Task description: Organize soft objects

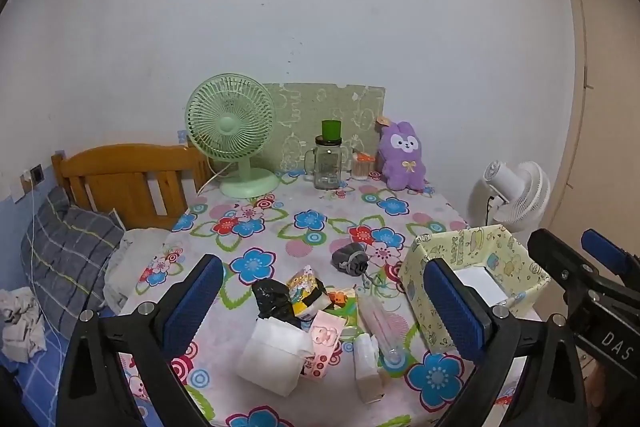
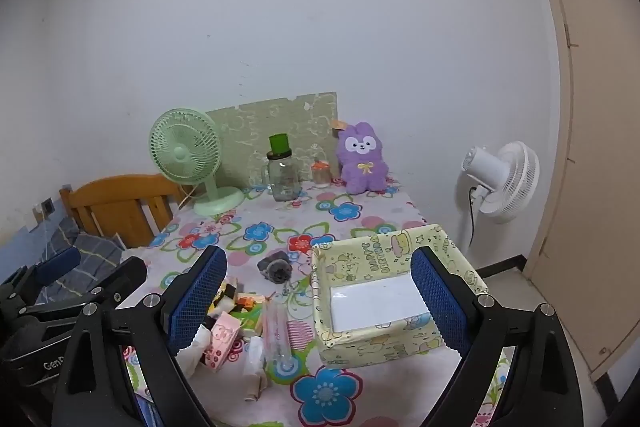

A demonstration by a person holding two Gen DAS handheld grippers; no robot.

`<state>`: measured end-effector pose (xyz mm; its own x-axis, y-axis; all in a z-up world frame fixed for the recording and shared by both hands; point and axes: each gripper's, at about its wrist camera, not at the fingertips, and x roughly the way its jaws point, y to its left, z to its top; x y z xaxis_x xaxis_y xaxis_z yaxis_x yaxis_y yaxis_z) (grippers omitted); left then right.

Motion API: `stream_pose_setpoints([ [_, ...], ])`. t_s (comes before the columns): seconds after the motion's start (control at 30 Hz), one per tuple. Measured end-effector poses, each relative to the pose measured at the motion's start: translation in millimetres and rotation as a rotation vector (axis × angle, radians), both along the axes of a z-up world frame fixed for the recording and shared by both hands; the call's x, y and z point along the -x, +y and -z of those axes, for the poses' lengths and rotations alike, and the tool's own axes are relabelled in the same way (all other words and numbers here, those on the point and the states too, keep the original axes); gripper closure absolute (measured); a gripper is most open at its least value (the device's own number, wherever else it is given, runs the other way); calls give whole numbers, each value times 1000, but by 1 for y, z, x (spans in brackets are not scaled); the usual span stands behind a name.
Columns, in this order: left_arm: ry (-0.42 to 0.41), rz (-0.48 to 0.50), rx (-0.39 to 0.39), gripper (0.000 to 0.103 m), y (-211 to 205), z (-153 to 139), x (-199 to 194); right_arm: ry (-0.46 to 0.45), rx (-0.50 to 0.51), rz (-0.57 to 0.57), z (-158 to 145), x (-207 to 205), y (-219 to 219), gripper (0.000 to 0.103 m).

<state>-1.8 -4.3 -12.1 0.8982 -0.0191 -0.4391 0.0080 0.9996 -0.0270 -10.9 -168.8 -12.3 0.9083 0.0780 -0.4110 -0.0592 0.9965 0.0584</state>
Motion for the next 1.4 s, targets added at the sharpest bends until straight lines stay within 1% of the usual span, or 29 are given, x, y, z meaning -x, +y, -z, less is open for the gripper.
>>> stream_pose_setpoints([
  [0.1, 3, 10, 0, 2, -1, 3, 0, 8, 9, 12, 0, -2, -2, 8],
  [0.17, 19, 20, 1, 2, 4, -2, -6, 10, 11, 21, 1, -3, -4, 8],
  [0.3, 22, 16, -6, 2, 4, 1, -7, 15, 22, 30, 1, -4, -4, 8],
  [0.47, 2, 2, -34, 2, 0, 4, -6, 28, 37, 32, 2, -7, 0, 8],
  [0.6, 14, 10, -14, 2, 4, 4, -9, 30, 39, 37, 3, -8, 1, 8],
  [0.77, 18, 14, -10, 2, 4, 6, -11, 34, 43, 45, 5, -9, 2, 8],
  [1.4, 14, 19, -13, 2, 1, 4, -14, 27, 51, 54, 4, -8, 0, 8],
])
